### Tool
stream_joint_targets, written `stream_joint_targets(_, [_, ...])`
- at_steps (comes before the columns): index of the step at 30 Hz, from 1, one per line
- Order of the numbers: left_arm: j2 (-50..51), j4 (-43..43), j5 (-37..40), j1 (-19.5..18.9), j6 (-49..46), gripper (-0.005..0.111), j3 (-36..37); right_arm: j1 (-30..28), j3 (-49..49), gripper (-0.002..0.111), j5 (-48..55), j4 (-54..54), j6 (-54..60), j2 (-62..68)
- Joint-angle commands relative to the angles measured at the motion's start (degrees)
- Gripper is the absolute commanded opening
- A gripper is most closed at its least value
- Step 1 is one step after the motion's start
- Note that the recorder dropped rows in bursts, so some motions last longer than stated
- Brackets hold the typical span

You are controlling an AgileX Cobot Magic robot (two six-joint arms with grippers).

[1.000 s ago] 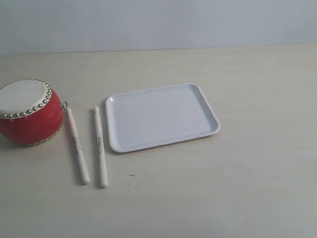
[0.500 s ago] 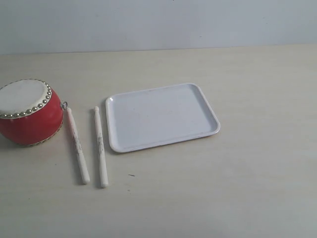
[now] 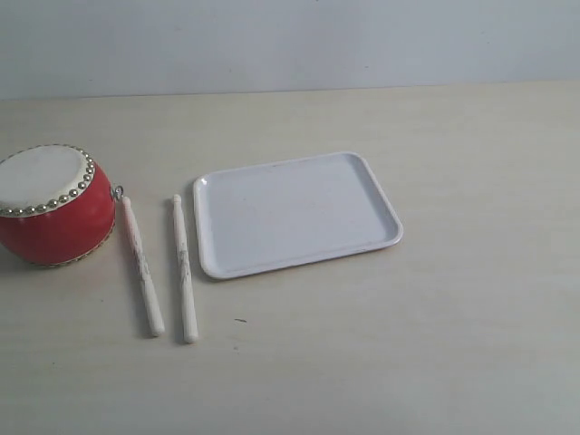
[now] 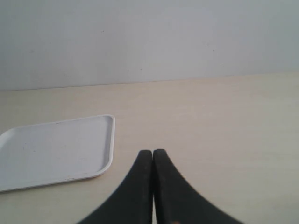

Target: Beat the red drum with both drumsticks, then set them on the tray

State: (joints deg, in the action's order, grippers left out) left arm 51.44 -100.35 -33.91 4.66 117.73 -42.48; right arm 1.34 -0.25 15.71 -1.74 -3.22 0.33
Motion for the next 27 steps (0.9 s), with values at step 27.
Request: stream_joint_targets(27, [20.8,22.6,101.8,59.5,-68.7,0.0,-7.2,-0.4,0.2,0.0,-0.4,0.1,0.2,-0.3])
